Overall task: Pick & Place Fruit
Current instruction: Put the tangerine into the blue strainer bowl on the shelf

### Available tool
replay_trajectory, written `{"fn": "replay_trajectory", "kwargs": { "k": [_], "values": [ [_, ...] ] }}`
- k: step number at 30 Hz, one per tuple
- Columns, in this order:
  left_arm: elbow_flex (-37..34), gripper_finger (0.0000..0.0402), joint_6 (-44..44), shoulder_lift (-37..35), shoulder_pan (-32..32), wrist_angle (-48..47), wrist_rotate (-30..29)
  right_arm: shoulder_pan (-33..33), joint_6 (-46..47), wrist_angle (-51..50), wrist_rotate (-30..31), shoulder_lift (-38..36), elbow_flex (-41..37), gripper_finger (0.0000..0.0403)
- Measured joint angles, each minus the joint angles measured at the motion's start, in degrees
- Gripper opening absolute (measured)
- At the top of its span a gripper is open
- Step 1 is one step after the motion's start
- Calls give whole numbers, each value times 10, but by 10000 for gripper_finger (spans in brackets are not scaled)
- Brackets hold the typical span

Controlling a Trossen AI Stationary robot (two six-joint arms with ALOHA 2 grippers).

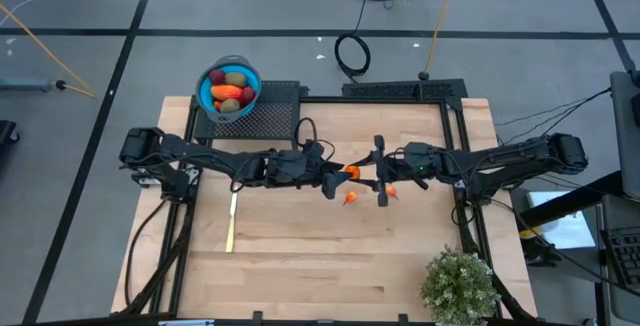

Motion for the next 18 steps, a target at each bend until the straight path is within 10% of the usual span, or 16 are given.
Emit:
{"fn": "replay_trajectory", "kwargs": {
  "k": [18],
  "values": [
    [-1, 230, -15, 4, 37, 47, 56, -5, -7, 21, -2, 4, 0, 155]
  ]
}}
